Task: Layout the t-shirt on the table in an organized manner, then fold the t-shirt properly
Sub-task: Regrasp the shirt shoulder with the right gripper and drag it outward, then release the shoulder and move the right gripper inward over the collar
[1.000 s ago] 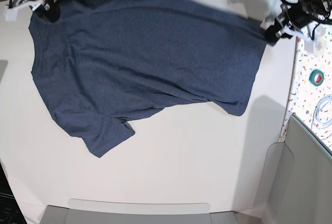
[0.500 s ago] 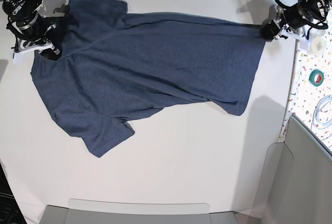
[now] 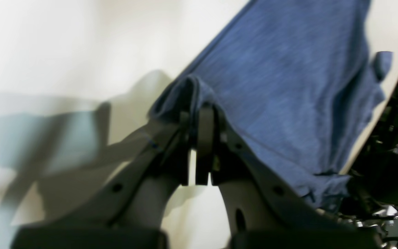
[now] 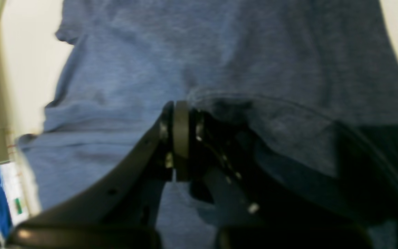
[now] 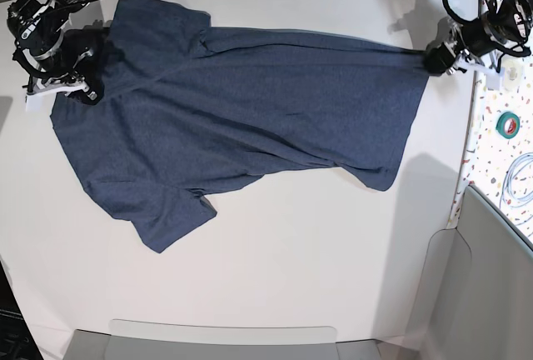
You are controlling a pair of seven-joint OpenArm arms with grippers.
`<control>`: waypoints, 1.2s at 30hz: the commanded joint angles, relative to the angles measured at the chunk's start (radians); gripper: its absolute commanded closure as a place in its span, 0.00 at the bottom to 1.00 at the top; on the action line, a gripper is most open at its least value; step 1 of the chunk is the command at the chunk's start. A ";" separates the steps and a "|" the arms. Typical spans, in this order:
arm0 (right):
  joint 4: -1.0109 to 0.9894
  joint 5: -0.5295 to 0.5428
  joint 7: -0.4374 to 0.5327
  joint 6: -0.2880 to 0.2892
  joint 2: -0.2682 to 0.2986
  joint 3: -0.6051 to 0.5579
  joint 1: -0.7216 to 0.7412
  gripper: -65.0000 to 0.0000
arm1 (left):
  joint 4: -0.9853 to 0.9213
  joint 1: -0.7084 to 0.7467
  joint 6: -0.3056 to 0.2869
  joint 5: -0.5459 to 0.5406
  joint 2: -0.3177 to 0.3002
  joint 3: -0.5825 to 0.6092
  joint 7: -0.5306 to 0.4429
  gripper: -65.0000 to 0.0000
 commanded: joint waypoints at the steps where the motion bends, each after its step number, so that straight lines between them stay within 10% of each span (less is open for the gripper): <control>1: 0.014 -0.001 0.015 0.003 0.010 0.000 0.010 1.00 | 0.014 0.003 -0.005 -0.015 -0.016 -0.004 -0.005 1.00; 6: 0.014 -0.052 0.015 0.004 0.009 -0.009 0.011 0.94 | 0.012 0.003 -0.004 -0.015 -0.016 -0.010 0.013 0.82; 14: 0.021 -0.001 0.015 0.006 0.015 -0.073 0.007 0.43 | 0.026 0.002 -0.004 -0.024 -0.016 -0.014 0.023 0.67; 26: 0.022 0.372 0.015 0.006 0.013 0.053 -0.132 0.42 | 0.068 0.006 -0.007 -0.026 -0.016 -0.148 0.099 0.67; 36: 0.021 0.444 0.015 0.007 0.013 0.172 -0.260 0.42 | 0.068 0.043 -0.008 -0.027 -0.013 -0.142 0.098 0.67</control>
